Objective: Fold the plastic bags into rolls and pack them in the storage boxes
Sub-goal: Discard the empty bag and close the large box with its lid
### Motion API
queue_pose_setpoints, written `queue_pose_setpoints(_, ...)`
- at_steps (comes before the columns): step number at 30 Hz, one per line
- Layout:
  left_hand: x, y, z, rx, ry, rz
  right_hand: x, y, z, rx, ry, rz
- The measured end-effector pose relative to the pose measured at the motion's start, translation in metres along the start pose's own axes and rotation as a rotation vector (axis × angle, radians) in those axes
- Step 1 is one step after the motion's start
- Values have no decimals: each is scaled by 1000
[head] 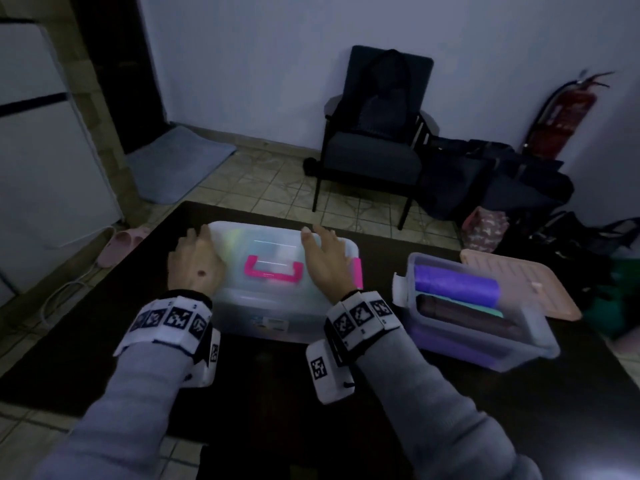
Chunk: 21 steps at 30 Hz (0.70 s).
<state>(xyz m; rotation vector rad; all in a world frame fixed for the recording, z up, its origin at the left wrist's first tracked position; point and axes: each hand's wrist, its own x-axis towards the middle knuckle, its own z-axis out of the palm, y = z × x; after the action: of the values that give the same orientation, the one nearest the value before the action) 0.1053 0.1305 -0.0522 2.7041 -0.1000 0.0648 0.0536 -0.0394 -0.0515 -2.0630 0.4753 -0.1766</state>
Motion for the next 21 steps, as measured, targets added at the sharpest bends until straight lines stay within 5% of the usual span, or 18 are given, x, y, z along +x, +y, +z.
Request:
queue_pose_setpoints(3,-31,47,4,-189,82,178,-10,18,-36,266,116,-20)
queue_pose_setpoints(8,-96,161,25,-449,-137,467,-30,71,-126,361,403,-103)
queue_pose_setpoints(14,-138,258,99,-300,-362,726,-47,156,-248,249,871,71)
queue_pose_setpoints(21,-132,301,169,147,-426,758,-24,244,-315,105,770,572)
